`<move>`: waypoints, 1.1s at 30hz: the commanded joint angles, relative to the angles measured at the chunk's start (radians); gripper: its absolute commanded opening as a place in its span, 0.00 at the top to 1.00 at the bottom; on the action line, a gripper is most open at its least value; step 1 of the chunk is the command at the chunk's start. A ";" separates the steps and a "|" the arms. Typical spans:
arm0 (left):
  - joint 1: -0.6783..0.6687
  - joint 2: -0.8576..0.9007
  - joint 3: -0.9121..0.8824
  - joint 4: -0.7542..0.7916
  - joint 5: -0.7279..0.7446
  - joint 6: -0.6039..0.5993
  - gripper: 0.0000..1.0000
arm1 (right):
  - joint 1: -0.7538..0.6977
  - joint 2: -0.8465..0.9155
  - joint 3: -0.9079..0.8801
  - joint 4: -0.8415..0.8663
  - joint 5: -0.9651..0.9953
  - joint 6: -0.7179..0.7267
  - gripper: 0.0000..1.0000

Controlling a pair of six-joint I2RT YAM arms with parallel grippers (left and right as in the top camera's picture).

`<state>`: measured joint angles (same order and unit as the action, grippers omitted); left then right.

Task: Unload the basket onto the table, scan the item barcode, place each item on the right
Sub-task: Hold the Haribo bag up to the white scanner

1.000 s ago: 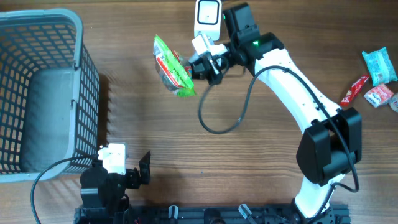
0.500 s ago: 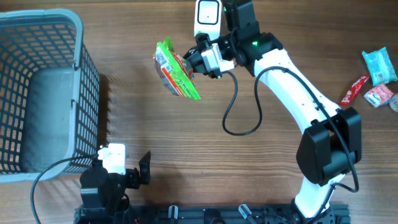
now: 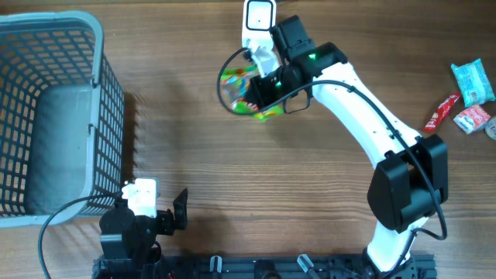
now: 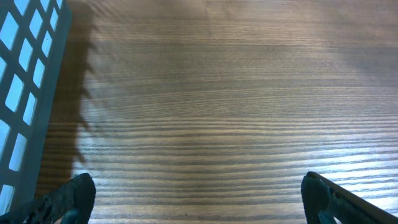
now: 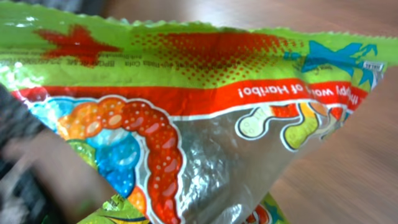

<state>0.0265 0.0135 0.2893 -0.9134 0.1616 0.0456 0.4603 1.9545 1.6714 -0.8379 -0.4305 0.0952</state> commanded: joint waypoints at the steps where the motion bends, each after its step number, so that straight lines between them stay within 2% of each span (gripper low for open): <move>1: 0.005 -0.008 0.001 0.003 -0.002 -0.009 0.00 | 0.000 0.000 0.015 0.124 0.167 0.211 0.95; 5: 0.005 -0.008 0.001 0.003 -0.002 -0.009 0.00 | 0.000 0.107 0.079 0.335 0.124 0.404 0.95; 6: 0.005 -0.008 0.001 0.003 -0.002 -0.009 0.00 | 0.000 0.186 0.141 0.373 0.113 0.494 0.96; 9: 0.005 -0.008 0.001 0.003 -0.002 -0.009 0.00 | 0.000 0.393 0.401 0.381 0.123 0.637 0.95; 11: 0.005 -0.008 0.001 0.003 -0.002 -0.009 0.00 | -0.002 0.483 0.574 0.336 0.203 0.727 0.95; 14: 0.005 -0.008 0.001 0.003 -0.002 -0.009 0.00 | -0.013 0.518 0.644 0.360 0.248 0.848 0.95; 21: 0.005 -0.008 0.001 0.003 -0.002 -0.009 0.00 | -0.055 0.575 0.644 0.377 0.219 0.927 0.95; 28: 0.005 -0.008 0.001 0.003 -0.002 -0.009 0.00 | -0.076 0.591 0.647 0.369 0.144 0.925 0.95; 31: 0.005 -0.008 0.001 0.003 -0.002 -0.009 0.00 | -0.085 0.591 0.660 0.340 0.104 0.856 0.95; 33: 0.005 -0.008 0.001 0.003 -0.002 -0.009 0.00 | -0.100 0.581 0.737 0.207 0.101 0.743 0.95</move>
<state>0.0265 0.0132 0.2893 -0.9134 0.1616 0.0456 0.3801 2.5317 2.3054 -0.5468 -0.2913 0.9535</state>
